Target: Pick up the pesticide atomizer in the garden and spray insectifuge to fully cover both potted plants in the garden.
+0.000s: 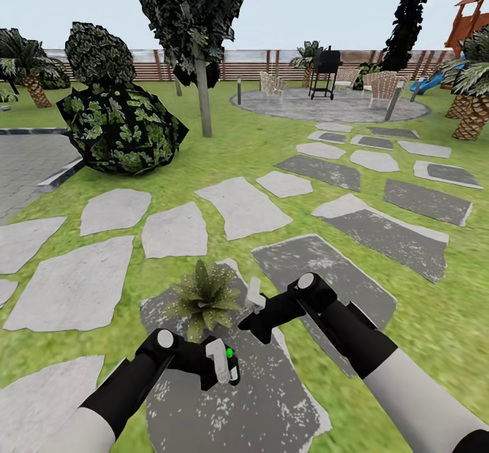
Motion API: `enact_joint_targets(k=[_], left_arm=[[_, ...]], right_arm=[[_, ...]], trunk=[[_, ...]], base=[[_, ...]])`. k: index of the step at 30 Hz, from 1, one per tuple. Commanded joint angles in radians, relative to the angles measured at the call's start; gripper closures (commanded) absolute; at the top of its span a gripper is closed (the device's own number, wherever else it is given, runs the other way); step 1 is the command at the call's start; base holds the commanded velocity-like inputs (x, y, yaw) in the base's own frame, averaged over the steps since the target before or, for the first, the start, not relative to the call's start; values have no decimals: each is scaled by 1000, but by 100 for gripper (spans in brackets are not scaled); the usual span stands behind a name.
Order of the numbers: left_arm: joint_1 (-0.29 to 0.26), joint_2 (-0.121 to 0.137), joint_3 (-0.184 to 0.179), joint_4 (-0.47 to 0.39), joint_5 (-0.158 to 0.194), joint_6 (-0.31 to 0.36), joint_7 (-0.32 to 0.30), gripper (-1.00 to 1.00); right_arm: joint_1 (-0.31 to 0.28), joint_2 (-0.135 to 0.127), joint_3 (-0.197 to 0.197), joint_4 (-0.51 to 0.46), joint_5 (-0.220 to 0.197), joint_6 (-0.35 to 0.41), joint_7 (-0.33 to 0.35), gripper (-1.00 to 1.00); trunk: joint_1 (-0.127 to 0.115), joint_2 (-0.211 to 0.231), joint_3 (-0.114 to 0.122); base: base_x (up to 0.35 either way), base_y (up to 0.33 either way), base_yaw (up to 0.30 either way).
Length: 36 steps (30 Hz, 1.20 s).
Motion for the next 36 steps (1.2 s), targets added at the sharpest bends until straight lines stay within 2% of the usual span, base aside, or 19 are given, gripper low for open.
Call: enact_joint_targets(k=[1,5,11,18,23,27,36], left_arm=[[-1,1,-2,-2,0,10,-3,100],[-1,1,-5,-2,0,10,-5,100],[-1,1,-46,-3,0,10,-3,100],[-4,0,-50,-6,0,10,-5,100],[-9,-28,-50,-7,0,11,-5,100],[-11,-37,-50,-17,0,12,-5,100],[-15,-39,-46,-42,0,25,-6,100]], right_arm=[[-1,0,1,-2,5,7,4,100],[0,0,1,-2,5,7,4,100],[-1,0,1,-2,5,7,4,100],[-1,0,1,-2,5,7,4,100],[-1,0,1,-2,5,7,4,100],[-1,0,1,-2,5,7,4,100],[-1,0,1,-2,5,7,4,100]], trunk=[[0,0,-1],[0,0,-1],[0,0,-1],[0,0,-1],[0,0,-1],[0,0,-1],[0,0,-1]], base=[[0,0,0],[0,0,0],[0,0,0],[0,0,0],[0,0,0],[0,0,0],[0,0,0]])
